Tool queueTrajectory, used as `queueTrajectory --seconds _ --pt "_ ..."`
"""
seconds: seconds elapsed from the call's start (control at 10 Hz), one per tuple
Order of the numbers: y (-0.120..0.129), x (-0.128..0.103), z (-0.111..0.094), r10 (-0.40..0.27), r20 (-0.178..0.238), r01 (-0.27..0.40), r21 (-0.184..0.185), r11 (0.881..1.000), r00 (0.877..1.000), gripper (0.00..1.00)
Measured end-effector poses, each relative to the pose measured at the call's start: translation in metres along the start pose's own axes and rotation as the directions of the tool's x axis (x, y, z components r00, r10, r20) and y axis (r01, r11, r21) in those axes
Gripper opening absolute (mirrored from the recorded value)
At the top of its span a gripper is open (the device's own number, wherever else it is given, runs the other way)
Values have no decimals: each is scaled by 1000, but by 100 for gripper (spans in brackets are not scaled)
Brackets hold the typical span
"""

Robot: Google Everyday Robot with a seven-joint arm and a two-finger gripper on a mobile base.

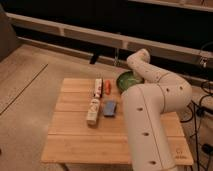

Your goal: Drag the ceramic bowl in a circle

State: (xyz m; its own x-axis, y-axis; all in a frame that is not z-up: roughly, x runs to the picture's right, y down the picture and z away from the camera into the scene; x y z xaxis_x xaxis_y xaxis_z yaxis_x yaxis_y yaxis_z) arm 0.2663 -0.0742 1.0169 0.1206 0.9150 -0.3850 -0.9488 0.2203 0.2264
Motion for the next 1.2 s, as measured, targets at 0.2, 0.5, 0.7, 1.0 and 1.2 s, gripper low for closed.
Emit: queueTrajectory --seconds 0.2,0.5,0.7,1.0,1.2 --pt "22 -13 -3 -12 26 13 -57 998 1000 0" --pt "72 -1 -19 -1 7 3 -204 979 1000 0" --pt "85 18 -43 2 -6 -4 -262 965 1000 0" --pt "50 58 -54 25 -50 -35 -206 978 998 0" --pt "11 83 -44 58 -100 -70 -111 991 993 0"
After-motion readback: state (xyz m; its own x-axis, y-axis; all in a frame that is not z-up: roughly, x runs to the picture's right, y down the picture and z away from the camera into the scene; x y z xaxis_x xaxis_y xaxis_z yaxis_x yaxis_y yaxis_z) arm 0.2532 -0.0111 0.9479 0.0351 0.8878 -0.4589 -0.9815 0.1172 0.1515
